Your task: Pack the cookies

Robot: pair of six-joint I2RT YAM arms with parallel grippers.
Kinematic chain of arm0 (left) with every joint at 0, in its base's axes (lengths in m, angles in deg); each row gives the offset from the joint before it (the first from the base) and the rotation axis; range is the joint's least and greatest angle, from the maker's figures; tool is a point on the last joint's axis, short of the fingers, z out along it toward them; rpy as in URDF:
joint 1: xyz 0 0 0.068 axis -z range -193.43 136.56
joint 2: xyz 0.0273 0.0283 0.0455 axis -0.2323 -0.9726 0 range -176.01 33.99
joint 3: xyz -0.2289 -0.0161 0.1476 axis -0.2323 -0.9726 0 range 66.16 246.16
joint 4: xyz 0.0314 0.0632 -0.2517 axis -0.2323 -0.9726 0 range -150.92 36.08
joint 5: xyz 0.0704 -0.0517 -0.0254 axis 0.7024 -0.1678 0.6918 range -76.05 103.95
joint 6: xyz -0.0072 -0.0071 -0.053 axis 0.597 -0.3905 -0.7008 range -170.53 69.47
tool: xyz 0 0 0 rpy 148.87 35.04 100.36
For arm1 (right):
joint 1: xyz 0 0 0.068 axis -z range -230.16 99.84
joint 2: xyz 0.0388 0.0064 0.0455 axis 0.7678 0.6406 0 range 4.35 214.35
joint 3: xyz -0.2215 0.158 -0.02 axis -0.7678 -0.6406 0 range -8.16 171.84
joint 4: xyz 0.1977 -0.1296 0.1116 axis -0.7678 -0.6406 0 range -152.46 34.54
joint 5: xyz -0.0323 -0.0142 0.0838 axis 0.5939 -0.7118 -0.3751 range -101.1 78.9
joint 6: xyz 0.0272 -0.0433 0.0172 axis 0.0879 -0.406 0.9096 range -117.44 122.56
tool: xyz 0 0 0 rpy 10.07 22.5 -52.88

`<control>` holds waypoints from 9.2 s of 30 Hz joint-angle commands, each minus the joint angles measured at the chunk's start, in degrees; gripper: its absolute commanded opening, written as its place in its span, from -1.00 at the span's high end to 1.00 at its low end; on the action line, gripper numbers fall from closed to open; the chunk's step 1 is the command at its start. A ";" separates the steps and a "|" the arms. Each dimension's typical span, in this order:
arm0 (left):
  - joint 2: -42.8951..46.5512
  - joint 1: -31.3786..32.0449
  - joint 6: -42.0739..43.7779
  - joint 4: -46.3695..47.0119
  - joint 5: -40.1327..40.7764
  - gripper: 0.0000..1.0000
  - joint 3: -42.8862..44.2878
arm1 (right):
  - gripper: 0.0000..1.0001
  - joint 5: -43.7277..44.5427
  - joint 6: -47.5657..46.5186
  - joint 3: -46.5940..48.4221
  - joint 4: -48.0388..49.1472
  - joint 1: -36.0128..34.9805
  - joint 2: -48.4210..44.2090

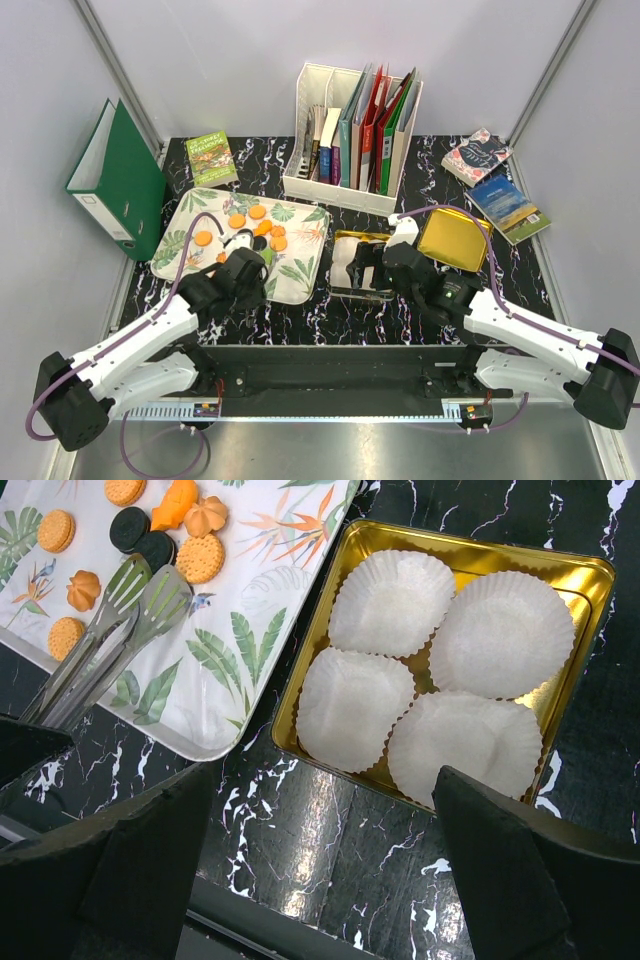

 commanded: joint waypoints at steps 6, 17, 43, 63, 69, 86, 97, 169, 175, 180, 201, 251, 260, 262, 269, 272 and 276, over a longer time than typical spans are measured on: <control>2.50 0.12 0.84 -1.39 0.58 0.44 3.61 | -0.99 1.16 0.37 0.32 1.79 -0.34 -0.12; 4.26 0.30 2.86 -5.00 1.72 0.63 12.40 | -0.99 1.25 0.46 0.50 1.70 -0.34 -0.12; -21.84 11.72 4.88 6.95 -0.91 0.91 31.21 | -0.99 13.20 -6.05 4.19 -9.55 -0.25 -15.41; -28.61 14.89 3.83 11.52 -3.64 0.91 30.34 | -1.00 13.99 -5.61 2.87 -10.16 -0.25 -15.24; -27.82 14.89 3.56 11.43 -3.20 0.80 29.46 | -1.00 14.08 -5.69 2.79 -10.16 -0.25 -14.80; -23.60 15.41 1.54 11.17 -2.58 0.32 24.98 | -1.00 13.82 -4.99 2.78 -10.16 -0.25 -14.01; -23.43 15.68 2.07 11.08 -2.14 0.02 25.68 | -1.00 13.55 -4.73 2.79 -10.16 -0.25 -14.36; -10.42 -0.23 1.62 9.59 -0.82 0.66 7.04 | -1.00 13.20 -4.55 1.29 -9.28 -0.25 -13.66; -6.12 -0.23 3.38 4.41 1.11 0.68 12.93 | -1.00 13.20 -4.64 1.64 -9.28 -0.25 -13.57; -3.21 -0.14 4.09 2.21 1.55 0.67 17.06 | -1.00 13.29 -4.64 1.99 -9.20 -0.34 -13.22; -10.15 -0.23 3.91 4.93 2.07 -0.01 12.85 | -0.99 13.29 -5.08 1.82 -8.76 -0.25 -12.69; -14.64 -3.92 5.67 8.27 -1.17 0.21 13.20 | -1.00 13.46 -5.43 1.82 -8.14 -0.25 -11.11; -11.04 -3.75 5.67 6.34 -2.93 0.28 15.92 | -0.99 13.64 -5.87 2.08 -8.14 -0.25 -11.55; -10.16 -3.22 5.58 6.16 -3.20 0.30 16.97 | -0.99 13.90 -6.05 2.26 -8.14 -0.25 -11.72; -9.36 1.17 4.36 3.96 -1.97 0.35 22.06 | -1.00 14.52 -6.75 2.87 -8.14 -0.25 -11.98; -9.97 4.68 3.48 3.70 -1.09 0.35 24.35 | -1.00 15.04 -7.36 2.96 -8.32 -0.25 -12.77; -12.43 10.21 2.42 3.52 0.05 0.35 27.25 | -1.00 16.62 -8.59 3.84 -8.67 -0.25 -14.01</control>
